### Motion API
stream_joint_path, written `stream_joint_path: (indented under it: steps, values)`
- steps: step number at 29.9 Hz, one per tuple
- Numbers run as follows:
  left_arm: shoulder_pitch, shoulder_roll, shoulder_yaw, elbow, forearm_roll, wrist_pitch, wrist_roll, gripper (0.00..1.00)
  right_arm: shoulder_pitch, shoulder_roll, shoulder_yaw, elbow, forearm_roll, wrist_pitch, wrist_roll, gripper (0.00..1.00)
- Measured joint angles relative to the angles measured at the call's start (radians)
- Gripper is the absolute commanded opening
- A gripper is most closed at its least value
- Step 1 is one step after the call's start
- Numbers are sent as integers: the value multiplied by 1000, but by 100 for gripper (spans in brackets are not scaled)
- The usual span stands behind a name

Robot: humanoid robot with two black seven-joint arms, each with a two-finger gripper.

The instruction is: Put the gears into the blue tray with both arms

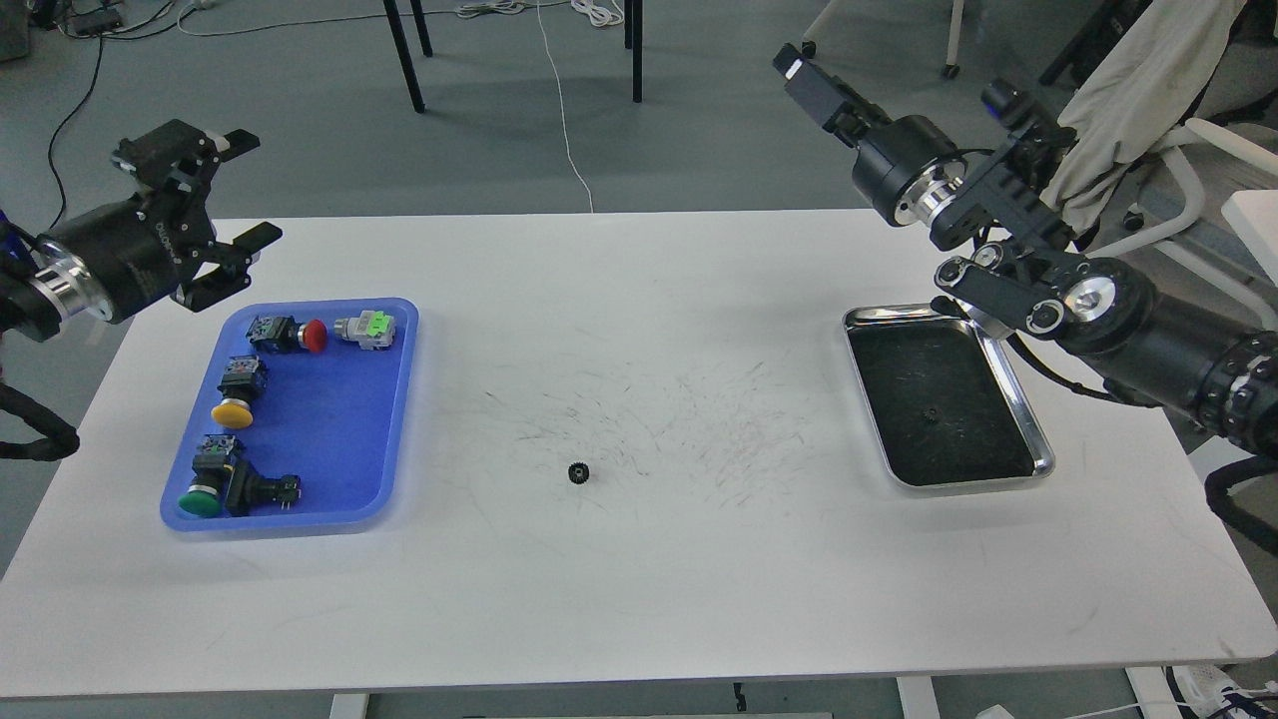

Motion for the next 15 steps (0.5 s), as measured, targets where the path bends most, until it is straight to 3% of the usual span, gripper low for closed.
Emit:
stream_joint_path:
  steps: [3,9,12,15]
  values:
    - [-1,43,9,-110,75,55,6,99,-5,-35,2,-1,126,0,0,90]
    - [-2,105,49,-206,120,100,19,99,-37,-93,12,0,287,0,0,93]
    - [-2,125,63,-234,121,120,9,99,-60,-111,30,0,334,8,0,94]
    - [-4,155,70,-338,167,174,-1,99,-86,-122,51,0,393,39,0,94]
